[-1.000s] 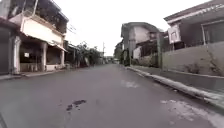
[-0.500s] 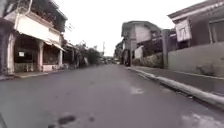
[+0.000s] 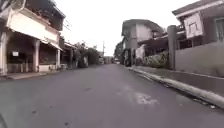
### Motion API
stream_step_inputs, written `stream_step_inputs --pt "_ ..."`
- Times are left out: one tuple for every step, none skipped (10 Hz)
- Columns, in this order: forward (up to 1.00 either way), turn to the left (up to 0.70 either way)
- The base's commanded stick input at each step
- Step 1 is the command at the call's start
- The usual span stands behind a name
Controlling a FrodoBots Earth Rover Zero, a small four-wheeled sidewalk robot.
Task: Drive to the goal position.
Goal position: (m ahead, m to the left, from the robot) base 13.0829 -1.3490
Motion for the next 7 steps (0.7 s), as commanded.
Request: stream_step_inputs --pt "1.00 0.00" --pt "1.00 0.00" --pt "1.00 0.00" --pt "1.00 0.00" --pt "1.00 0.00" --pt "1.00 0.00" --pt "1.00 0.00"
